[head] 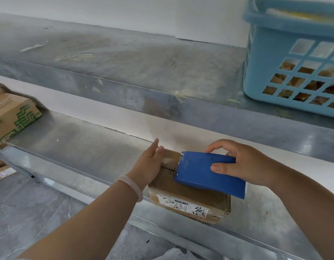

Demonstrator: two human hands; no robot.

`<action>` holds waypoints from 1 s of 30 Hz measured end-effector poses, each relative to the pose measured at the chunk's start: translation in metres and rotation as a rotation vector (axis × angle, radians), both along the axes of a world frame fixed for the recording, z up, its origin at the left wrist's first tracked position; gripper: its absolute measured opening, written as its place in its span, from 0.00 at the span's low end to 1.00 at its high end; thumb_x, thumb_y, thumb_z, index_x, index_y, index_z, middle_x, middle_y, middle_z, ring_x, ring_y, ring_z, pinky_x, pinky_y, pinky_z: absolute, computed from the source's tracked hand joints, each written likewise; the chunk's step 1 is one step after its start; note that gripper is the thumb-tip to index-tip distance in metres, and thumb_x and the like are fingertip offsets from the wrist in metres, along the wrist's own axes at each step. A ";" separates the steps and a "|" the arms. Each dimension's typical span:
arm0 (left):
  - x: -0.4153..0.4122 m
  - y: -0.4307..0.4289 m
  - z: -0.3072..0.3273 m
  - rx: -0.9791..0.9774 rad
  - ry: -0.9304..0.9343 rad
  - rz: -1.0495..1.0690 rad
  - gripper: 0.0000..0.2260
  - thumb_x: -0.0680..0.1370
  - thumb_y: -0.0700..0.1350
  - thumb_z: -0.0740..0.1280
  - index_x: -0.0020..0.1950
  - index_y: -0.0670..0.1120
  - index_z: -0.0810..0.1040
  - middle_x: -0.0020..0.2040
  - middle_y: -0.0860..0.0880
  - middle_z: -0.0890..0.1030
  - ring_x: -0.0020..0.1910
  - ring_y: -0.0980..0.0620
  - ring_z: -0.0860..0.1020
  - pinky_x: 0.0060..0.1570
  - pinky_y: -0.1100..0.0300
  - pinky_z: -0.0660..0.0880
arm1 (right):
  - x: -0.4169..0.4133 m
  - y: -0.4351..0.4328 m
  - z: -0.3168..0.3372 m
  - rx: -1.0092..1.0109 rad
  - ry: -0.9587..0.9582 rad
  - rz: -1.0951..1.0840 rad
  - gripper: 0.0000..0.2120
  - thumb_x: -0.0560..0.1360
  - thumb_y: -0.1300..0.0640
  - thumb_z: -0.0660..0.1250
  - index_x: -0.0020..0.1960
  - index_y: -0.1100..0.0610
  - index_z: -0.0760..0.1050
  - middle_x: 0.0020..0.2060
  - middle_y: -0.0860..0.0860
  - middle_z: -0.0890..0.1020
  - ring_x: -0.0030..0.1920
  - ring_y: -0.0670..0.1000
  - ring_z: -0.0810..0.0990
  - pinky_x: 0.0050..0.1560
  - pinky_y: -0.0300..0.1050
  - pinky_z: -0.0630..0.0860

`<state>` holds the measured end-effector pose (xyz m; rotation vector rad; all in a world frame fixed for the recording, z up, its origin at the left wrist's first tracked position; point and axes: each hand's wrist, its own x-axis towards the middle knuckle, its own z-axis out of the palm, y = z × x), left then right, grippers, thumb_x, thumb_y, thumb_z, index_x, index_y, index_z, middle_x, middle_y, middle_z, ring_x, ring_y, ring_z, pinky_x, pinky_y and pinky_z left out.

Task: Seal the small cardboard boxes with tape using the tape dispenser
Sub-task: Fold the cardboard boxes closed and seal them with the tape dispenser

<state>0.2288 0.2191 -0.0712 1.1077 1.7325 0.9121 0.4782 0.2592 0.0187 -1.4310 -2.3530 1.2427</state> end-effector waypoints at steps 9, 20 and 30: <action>0.009 0.006 -0.007 -0.073 0.181 -0.156 0.21 0.84 0.54 0.50 0.78 0.57 0.54 0.73 0.47 0.68 0.68 0.46 0.69 0.62 0.61 0.62 | 0.006 0.005 0.004 -0.041 0.006 0.103 0.15 0.73 0.42 0.67 0.55 0.24 0.70 0.61 0.31 0.73 0.60 0.39 0.75 0.60 0.43 0.75; 0.008 0.008 -0.010 -0.049 0.245 -0.153 0.20 0.84 0.53 0.52 0.77 0.55 0.58 0.73 0.46 0.68 0.69 0.44 0.67 0.65 0.58 0.62 | 0.061 -0.004 0.008 -0.078 0.043 0.012 0.19 0.62 0.38 0.69 0.52 0.24 0.74 0.54 0.27 0.77 0.53 0.34 0.77 0.54 0.36 0.75; 0.027 -0.001 0.003 0.202 0.926 -0.198 0.22 0.84 0.52 0.47 0.78 0.53 0.55 0.78 0.54 0.59 0.77 0.52 0.55 0.75 0.49 0.53 | 0.061 -0.014 -0.009 0.010 0.072 -0.018 0.18 0.72 0.47 0.72 0.53 0.24 0.74 0.54 0.29 0.78 0.52 0.32 0.77 0.46 0.28 0.74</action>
